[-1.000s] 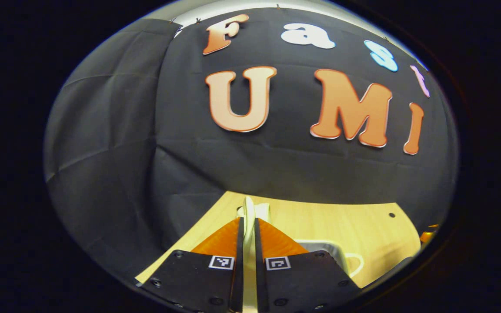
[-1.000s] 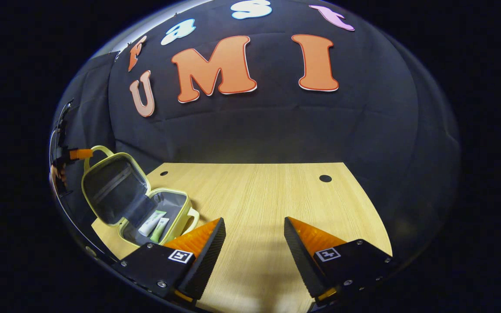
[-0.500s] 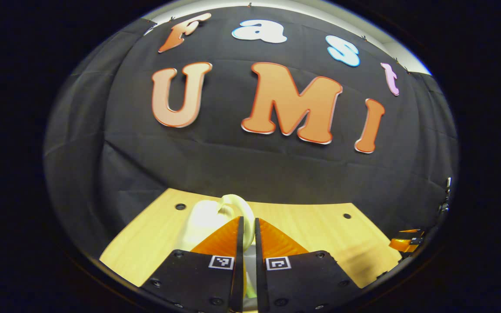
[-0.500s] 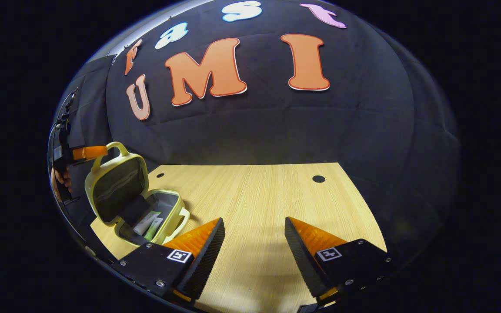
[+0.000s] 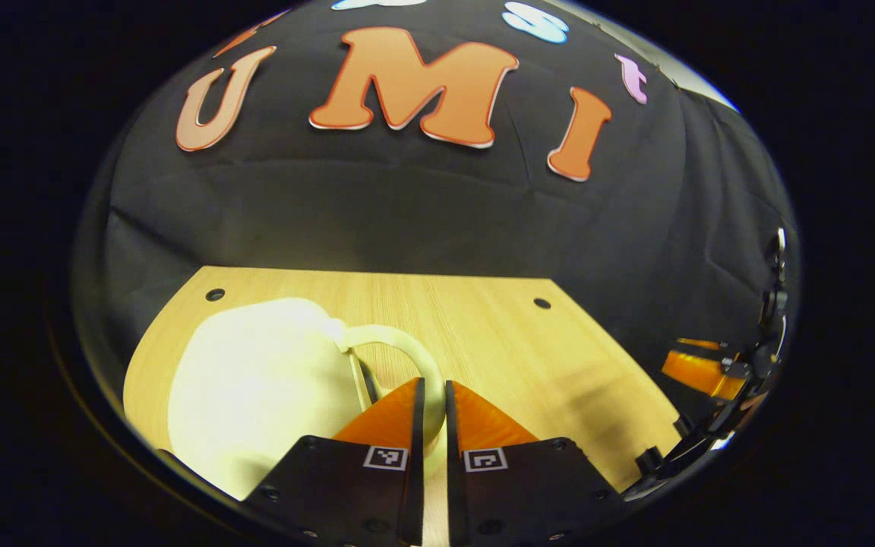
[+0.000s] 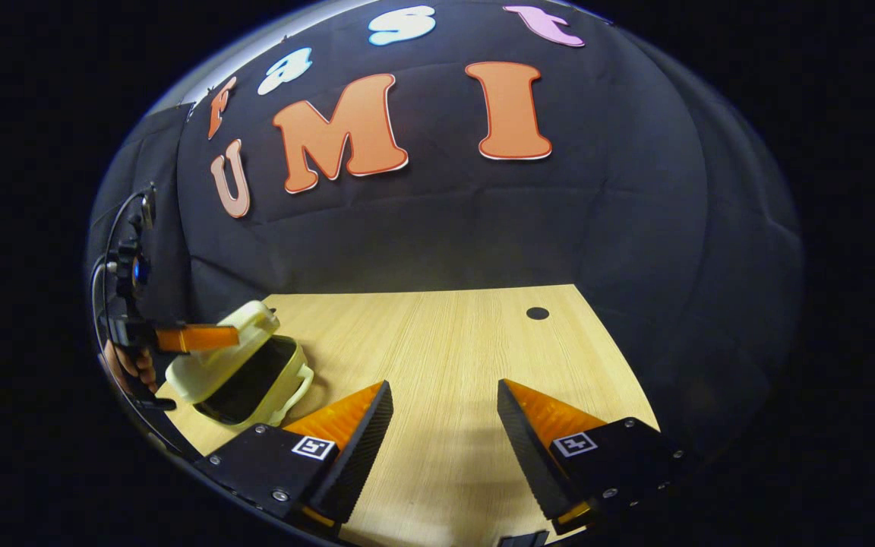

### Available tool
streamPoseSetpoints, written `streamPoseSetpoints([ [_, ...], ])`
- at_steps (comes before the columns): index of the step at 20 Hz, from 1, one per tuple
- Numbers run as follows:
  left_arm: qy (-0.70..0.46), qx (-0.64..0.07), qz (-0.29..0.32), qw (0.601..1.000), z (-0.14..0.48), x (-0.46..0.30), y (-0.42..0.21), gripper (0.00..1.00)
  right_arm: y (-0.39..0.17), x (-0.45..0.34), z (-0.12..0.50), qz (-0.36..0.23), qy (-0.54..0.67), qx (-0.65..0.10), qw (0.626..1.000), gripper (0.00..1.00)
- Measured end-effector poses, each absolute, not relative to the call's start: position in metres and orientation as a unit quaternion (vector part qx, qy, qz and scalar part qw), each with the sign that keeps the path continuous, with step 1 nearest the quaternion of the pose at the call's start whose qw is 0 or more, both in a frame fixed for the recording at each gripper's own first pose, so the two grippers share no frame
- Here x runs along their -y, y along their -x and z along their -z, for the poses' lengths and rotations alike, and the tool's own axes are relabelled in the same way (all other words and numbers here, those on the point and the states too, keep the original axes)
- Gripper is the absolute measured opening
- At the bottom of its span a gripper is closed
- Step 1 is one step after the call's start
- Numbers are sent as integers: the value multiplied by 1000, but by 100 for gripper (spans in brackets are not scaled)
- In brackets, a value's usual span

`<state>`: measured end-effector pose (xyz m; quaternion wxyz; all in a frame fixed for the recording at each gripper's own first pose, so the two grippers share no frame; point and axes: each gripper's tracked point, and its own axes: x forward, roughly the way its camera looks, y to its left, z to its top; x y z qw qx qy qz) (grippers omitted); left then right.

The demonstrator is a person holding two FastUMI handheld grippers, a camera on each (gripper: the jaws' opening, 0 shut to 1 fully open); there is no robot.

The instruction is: First open the suitcase, pack the skin care products into it, and then close the suitcase.

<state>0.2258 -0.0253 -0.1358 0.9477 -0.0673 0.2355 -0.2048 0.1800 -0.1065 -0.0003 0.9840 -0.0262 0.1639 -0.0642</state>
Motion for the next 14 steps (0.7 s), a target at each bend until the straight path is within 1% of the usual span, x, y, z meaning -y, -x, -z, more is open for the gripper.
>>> streamPoseSetpoints([
  [3,2,-248,185,951,160,39,-231,13,-178,107,-3,65,20,-155,986,89],
  [4,-5,-240,188,952,156,46,-231,17,-179,106,-5,64,20,-152,986,89],
  [8,-21,-203,200,958,135,64,-223,15,-179,98,-13,54,31,-133,989,90],
  [10,-14,-184,207,961,118,75,-217,16,-180,93,-21,52,40,-120,991,93],
  [11,-12,-172,205,964,108,77,-215,31,-181,91,-27,51,44,-111,992,94],
  [13,-6,-148,203,968,95,81,-212,55,-183,84,-38,49,46,-92,994,94],
  [14,-1,-141,212,967,89,87,-210,60,-184,79,-42,40,45,-85,995,93],
])
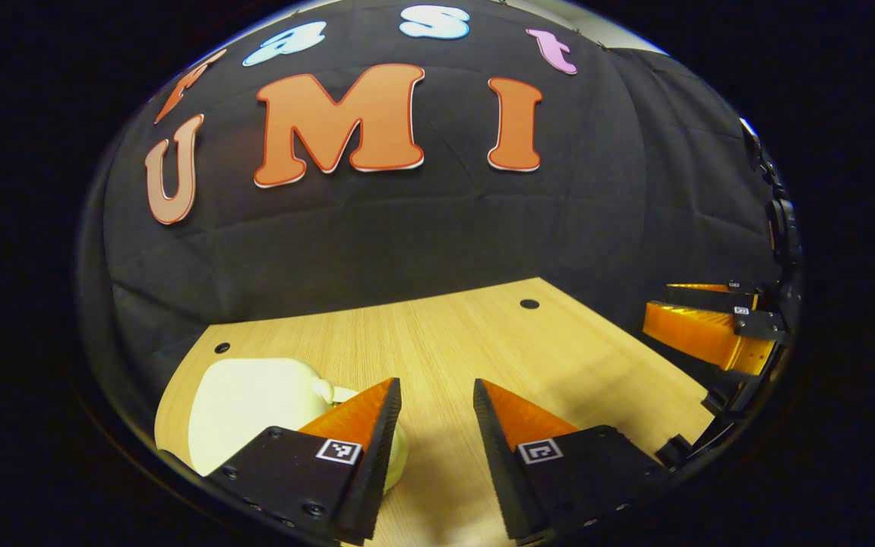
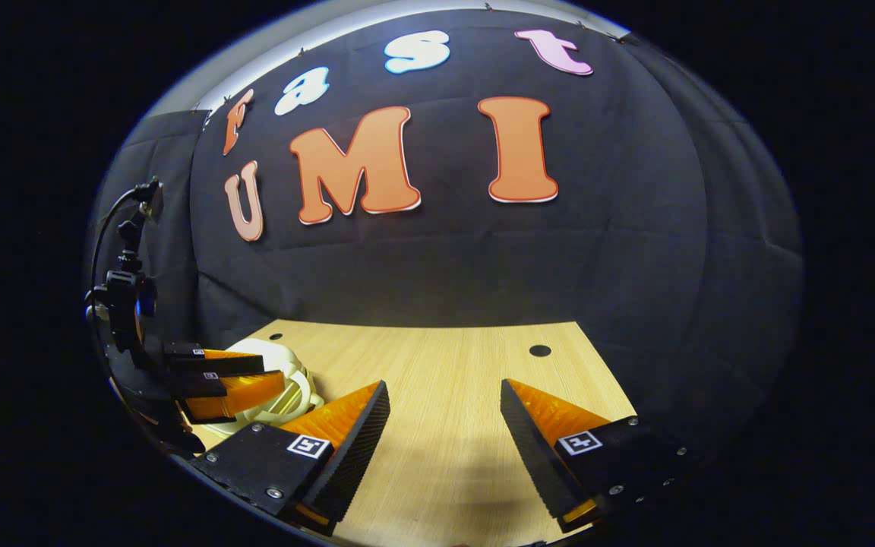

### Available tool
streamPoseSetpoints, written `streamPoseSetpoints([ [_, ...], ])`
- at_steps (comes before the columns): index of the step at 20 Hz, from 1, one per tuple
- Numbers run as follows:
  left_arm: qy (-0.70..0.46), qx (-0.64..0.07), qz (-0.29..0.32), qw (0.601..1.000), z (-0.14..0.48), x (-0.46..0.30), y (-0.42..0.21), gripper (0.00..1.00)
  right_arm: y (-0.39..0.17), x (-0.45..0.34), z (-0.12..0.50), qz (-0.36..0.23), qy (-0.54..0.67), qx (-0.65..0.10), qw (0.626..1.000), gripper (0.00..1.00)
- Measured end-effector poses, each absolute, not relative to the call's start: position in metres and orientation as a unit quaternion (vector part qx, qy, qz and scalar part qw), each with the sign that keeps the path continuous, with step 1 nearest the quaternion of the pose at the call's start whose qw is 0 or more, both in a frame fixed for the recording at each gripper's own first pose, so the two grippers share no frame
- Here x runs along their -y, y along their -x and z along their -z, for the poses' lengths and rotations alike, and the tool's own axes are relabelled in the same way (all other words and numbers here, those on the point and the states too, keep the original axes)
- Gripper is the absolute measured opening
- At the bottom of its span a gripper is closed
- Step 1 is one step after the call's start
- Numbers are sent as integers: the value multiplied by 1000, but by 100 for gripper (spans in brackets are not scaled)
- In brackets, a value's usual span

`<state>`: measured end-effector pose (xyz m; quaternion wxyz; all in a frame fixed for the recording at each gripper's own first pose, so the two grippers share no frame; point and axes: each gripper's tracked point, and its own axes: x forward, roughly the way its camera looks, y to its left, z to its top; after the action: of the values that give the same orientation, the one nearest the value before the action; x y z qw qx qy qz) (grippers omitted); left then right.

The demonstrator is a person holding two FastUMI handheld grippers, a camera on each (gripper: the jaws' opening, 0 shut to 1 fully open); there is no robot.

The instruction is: First open the suitcase, pack the skin care products into it, and then close the suitcase.

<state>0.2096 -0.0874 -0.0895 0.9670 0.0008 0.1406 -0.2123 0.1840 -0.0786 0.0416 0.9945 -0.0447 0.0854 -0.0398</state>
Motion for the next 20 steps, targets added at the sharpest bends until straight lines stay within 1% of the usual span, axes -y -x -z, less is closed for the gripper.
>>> streamPoseSetpoints([
  [1,4,-141,219,966,87,91,-206,62,-184,74,-46,33,44,-79,995,94],
  [4,19,-134,201,970,73,86,-203,70,-186,66,-58,28,47,-64,996,93],
  [5,25,-118,192,974,61,83,-199,75,-186,62,-65,25,49,-56,997,94],
  [6,30,-97,181,978,45,79,-197,80,-186,58,-74,22,51,-45,997,94],
  [7,32,-71,168,983,32,75,-195,90,-184,54,-84,19,54,-32,998,94],
  [9,33,8,141,989,-13,64,-189,95,-185,48,-104,13,72,-5,997,94],
  [11,31,49,115,992,-48,56,-186,94,-180,38,-120,-7,94,17,995,93],
  [13,38,69,93,993,-56,49,-182,94,-177,30,-136,-26,113,38,993,93],
  [16,45,76,73,993,-59,42,-172,94,-171,31,-145,-30,128,56,990,93],
  [17,44,69,73,994,-54,44,-168,94,-169,32,-145,-28,130,56,990,93],
  [20,48,54,103,992,-48,53,-159,94,-155,32,-152,-10,133,62,989,93],
])
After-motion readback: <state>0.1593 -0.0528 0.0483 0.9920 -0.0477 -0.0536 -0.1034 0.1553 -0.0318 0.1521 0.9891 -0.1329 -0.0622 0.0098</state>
